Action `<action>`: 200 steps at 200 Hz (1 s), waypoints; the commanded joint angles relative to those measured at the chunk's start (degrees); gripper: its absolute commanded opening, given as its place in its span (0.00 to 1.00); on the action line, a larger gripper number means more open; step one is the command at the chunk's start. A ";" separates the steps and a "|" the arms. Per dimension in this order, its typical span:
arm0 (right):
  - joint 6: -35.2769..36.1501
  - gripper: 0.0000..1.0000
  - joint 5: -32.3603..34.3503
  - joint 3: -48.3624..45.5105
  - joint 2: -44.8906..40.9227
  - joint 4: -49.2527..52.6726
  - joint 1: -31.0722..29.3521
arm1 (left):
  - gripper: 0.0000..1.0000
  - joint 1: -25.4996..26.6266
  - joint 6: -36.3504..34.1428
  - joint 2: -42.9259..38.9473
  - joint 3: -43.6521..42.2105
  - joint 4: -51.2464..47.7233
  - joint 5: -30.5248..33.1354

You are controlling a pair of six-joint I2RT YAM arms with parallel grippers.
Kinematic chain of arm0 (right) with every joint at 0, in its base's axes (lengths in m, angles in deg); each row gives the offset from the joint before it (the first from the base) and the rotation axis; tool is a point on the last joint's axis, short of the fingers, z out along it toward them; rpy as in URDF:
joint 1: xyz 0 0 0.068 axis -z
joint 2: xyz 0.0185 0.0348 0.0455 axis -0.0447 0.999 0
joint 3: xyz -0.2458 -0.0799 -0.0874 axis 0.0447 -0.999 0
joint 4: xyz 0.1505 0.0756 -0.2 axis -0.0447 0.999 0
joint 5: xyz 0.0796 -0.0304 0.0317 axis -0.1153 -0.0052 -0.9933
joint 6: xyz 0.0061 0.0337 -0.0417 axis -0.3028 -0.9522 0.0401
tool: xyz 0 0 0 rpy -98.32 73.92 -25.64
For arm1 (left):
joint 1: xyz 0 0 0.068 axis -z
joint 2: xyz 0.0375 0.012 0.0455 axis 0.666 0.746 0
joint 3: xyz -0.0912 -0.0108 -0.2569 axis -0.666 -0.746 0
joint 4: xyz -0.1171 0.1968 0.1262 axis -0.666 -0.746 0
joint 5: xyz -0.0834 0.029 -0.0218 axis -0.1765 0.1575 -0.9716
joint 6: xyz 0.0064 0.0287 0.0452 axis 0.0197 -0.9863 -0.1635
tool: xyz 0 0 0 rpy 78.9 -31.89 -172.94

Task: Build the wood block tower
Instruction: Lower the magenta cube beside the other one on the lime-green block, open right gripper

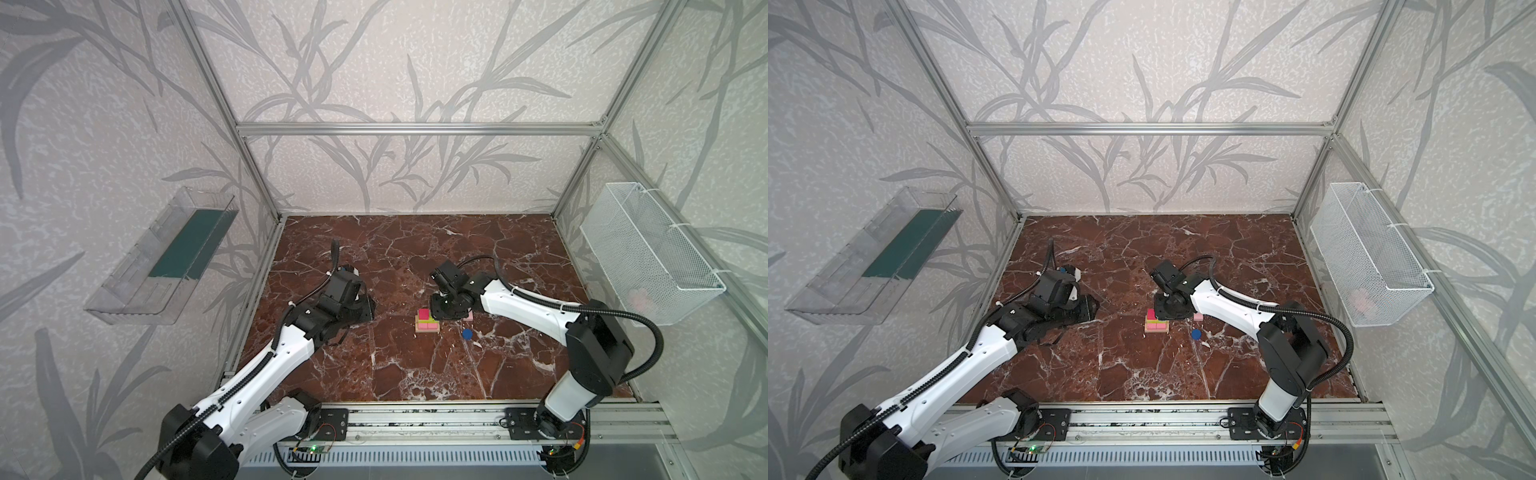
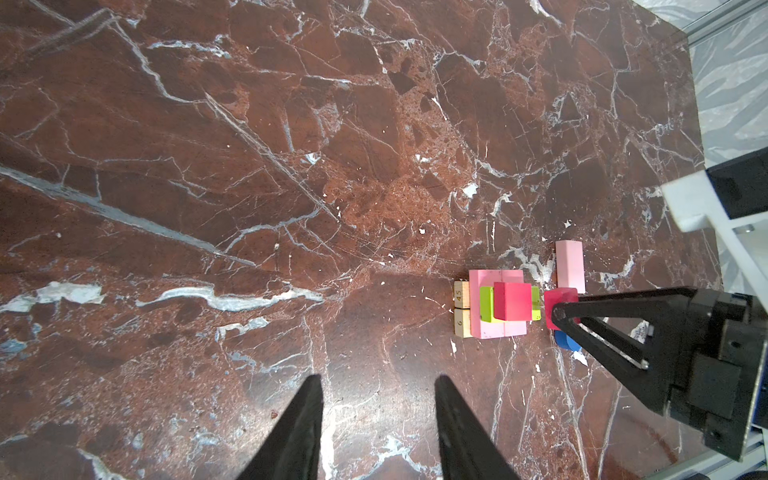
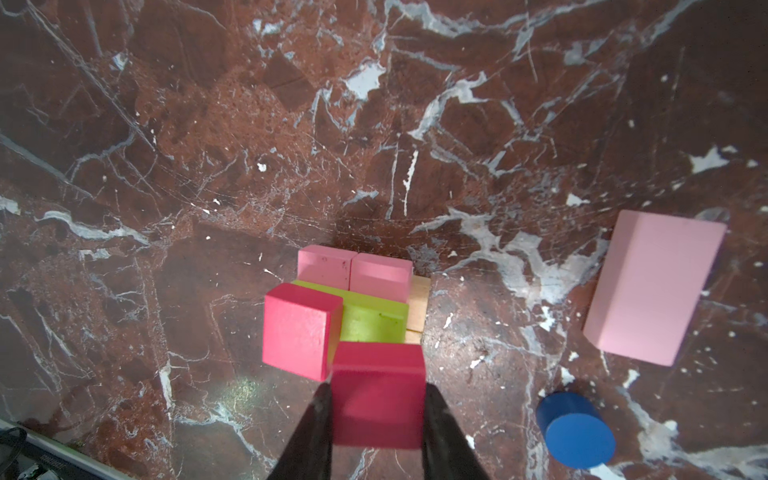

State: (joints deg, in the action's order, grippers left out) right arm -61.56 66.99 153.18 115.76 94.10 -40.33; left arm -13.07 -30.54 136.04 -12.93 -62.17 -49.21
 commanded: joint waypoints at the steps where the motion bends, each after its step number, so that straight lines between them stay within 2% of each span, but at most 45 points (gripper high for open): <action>1: -0.44 0.24 -0.40 1.28 1.00 0.06 0.18 | 0.43 -0.07 0.12 0.11 -0.56 0.46 0.16; 200: -0.66 0.30 -0.92 2.61 3.64 -0.43 0.18 | 0.43 0.04 -0.14 0.29 -0.47 0.53 0.26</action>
State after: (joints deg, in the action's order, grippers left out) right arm -61.58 66.14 154.17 118.69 93.56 -40.33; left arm -13.07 -30.57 136.04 -12.93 -62.17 -49.21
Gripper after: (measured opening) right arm 0.322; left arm 0.430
